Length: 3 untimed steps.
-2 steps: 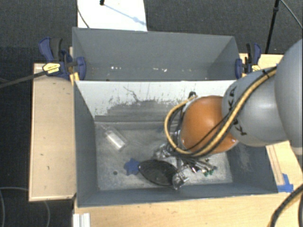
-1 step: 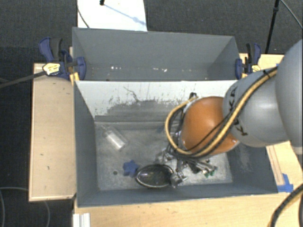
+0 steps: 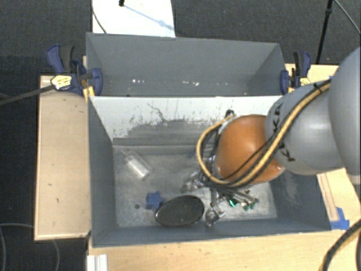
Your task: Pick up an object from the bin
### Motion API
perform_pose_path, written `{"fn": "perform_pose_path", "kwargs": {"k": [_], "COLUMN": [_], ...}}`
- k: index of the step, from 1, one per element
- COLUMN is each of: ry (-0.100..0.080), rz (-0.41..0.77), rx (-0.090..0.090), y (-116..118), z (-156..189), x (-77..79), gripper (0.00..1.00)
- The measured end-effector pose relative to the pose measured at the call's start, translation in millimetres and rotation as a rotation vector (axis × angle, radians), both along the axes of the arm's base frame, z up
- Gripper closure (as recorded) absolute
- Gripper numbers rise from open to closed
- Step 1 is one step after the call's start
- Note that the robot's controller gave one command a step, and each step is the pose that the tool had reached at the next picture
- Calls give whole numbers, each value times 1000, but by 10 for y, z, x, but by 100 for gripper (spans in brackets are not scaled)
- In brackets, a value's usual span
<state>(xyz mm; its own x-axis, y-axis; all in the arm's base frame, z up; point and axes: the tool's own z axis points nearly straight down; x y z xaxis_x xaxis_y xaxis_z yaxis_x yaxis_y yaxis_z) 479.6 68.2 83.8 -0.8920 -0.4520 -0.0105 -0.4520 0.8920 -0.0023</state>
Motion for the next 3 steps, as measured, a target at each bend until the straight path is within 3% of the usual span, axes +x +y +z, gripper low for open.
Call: {"fn": "perform_pose_path", "kwargs": {"k": [1,2,3], "ry": [3,4,0], "rz": [224,224,189], "rx": [-1,-2,-2], "y": [391,382,369], "z": [2,6,1413], "x": [10,11,146], "gripper": [0,100,100]}}
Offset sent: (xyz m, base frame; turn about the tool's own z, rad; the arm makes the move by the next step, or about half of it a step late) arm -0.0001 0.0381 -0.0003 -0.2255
